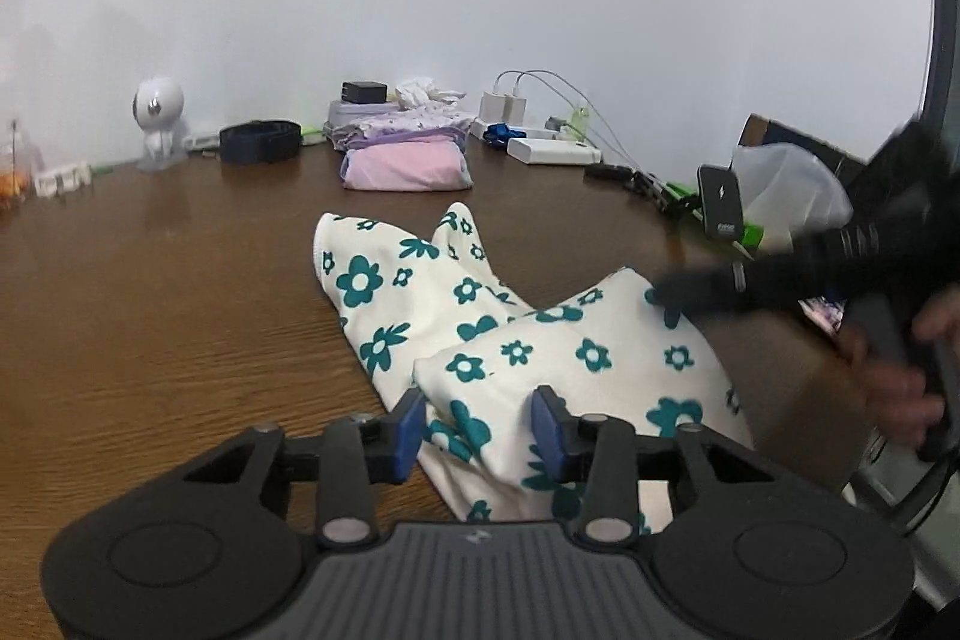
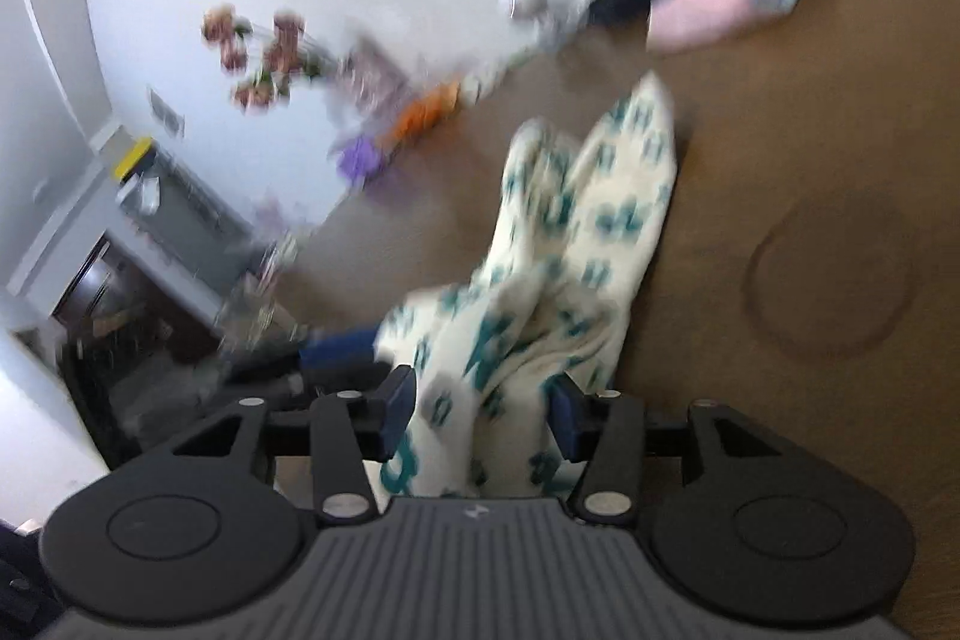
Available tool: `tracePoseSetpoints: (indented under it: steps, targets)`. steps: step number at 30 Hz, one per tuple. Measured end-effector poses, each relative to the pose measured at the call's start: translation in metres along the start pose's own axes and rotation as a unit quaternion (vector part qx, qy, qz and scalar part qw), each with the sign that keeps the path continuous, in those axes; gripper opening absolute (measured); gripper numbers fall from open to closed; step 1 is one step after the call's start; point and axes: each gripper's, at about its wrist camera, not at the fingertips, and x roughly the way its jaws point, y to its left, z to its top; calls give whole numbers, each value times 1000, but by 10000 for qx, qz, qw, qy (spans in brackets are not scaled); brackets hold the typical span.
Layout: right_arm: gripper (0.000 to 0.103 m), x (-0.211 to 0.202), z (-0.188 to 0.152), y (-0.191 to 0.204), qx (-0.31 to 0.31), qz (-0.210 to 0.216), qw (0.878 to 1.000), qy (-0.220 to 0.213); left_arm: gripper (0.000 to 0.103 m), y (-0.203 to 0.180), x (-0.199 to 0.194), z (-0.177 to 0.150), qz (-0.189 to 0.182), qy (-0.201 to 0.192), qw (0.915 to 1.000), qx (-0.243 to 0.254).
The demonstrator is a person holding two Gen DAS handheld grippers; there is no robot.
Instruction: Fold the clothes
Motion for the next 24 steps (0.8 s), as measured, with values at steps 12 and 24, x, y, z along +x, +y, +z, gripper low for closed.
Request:
tracePoseSetpoints:
  steps: [12, 24]
  targets:
    - [25, 47, -25, 26, -1134, -979, 9887, -64, 40, -21, 1, -11, 640, -471, 9946, 667]
    - [29, 30, -10, 46, -1385, -782, 9864, -422, 23, -35, 16, 6, 395, -669, 9930, 894]
